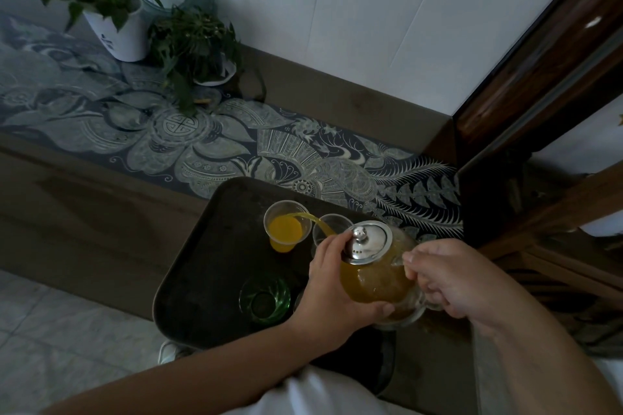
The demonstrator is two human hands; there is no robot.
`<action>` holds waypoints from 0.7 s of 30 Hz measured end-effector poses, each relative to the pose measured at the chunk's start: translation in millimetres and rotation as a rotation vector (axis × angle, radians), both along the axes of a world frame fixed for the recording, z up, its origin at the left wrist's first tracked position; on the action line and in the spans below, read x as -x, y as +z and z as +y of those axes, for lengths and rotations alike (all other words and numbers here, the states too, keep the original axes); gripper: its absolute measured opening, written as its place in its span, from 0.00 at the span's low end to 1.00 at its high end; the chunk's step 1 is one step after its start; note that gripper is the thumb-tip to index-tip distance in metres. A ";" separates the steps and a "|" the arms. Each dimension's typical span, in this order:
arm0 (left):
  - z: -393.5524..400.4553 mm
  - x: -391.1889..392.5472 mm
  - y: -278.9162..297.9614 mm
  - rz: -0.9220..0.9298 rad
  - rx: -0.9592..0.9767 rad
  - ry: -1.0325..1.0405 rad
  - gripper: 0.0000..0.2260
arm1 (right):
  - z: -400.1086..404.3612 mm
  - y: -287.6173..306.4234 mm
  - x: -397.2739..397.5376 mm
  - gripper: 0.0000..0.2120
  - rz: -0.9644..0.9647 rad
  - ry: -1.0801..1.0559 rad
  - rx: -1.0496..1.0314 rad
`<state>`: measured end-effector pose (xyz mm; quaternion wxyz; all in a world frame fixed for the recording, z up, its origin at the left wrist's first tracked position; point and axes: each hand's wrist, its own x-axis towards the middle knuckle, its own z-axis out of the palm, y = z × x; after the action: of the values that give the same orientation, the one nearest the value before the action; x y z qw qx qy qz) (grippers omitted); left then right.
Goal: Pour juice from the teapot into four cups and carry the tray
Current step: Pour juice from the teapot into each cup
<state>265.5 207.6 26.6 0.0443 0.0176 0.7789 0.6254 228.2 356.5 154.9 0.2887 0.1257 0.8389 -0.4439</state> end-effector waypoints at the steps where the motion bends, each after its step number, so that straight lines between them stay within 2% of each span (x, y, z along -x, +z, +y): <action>1: -0.1 0.0 0.2 0.005 0.000 0.001 0.47 | -0.1 0.0 -0.2 0.14 0.001 -0.003 0.004; 21: 0.4 -1.6 -3.0 0.019 -0.009 0.021 0.46 | -1.8 0.5 -2.1 0.14 -0.005 0.001 -0.008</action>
<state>267.1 208.0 23.6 0.0302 0.0155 0.7766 0.6291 230.3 354.7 155.4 0.2905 0.1277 0.8399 -0.4402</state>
